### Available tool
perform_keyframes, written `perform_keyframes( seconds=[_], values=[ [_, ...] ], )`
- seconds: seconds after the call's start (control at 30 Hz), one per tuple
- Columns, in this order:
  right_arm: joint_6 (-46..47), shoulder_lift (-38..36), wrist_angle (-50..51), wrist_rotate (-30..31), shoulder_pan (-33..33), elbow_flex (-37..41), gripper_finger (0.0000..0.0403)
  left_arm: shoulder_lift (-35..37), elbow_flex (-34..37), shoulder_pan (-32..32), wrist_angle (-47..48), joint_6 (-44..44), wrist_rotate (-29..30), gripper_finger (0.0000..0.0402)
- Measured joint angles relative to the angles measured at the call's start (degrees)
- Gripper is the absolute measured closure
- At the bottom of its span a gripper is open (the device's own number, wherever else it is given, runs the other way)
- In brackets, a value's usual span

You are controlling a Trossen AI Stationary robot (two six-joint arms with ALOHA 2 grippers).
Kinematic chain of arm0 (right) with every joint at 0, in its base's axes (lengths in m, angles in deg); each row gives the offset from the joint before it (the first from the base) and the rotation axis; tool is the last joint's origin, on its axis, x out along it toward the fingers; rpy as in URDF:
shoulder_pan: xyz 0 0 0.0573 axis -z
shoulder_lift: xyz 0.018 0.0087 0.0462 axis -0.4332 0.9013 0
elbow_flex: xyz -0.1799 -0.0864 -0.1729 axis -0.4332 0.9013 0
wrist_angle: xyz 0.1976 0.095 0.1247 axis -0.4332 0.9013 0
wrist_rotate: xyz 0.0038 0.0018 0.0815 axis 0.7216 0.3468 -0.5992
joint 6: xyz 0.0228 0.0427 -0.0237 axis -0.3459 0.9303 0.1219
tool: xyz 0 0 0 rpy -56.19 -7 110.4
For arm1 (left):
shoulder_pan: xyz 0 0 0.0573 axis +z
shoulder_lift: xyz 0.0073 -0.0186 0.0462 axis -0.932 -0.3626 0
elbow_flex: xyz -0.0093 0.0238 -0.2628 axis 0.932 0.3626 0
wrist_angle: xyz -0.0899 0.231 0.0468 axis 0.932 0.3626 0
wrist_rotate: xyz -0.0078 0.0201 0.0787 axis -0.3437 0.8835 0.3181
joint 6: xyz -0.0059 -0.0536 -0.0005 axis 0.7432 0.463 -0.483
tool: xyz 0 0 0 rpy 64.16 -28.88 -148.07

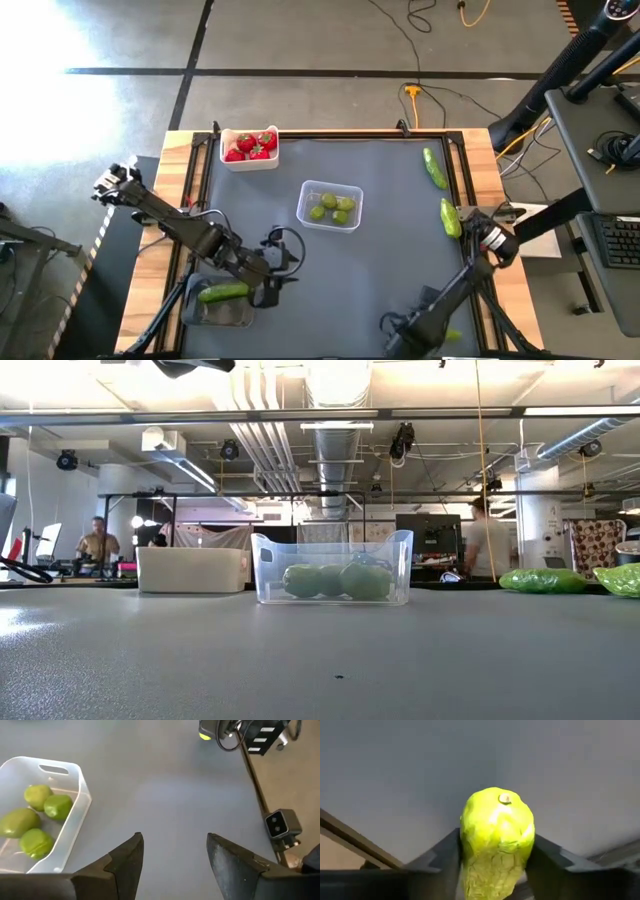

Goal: Sort produce into baskets
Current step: Put the bottom right cucumber into the black bin

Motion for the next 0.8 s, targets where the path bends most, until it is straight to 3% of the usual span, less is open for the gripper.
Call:
perform_keyframes(
  seconds=[0.1,0.33,0.6,0.8],
  values=[
    [-6.04,-2.49,0.74,5.52,4.62,-0.64,0.0279,0.84,0.22,0.05,1.82,-0.14,0.02,0.0201],
    [-20.20,-6.39,0.41,18.09,17.15,-2.35,0.0281,2.80,0.33,-0.53,7.11,3.15,0.04,0.0201],
    [-33.24,-4.90,-10.72,19.32,26.36,-2.95,0.0262,3.91,0.88,-2.04,9.54,5.85,0.00,0.0201],
    [-36.42,-2.63,-22.31,20.12,29.31,-2.88,0.0261,5.16,2.58,-3.14,9.30,7.47,-0.04,0.0201]
  ],
)
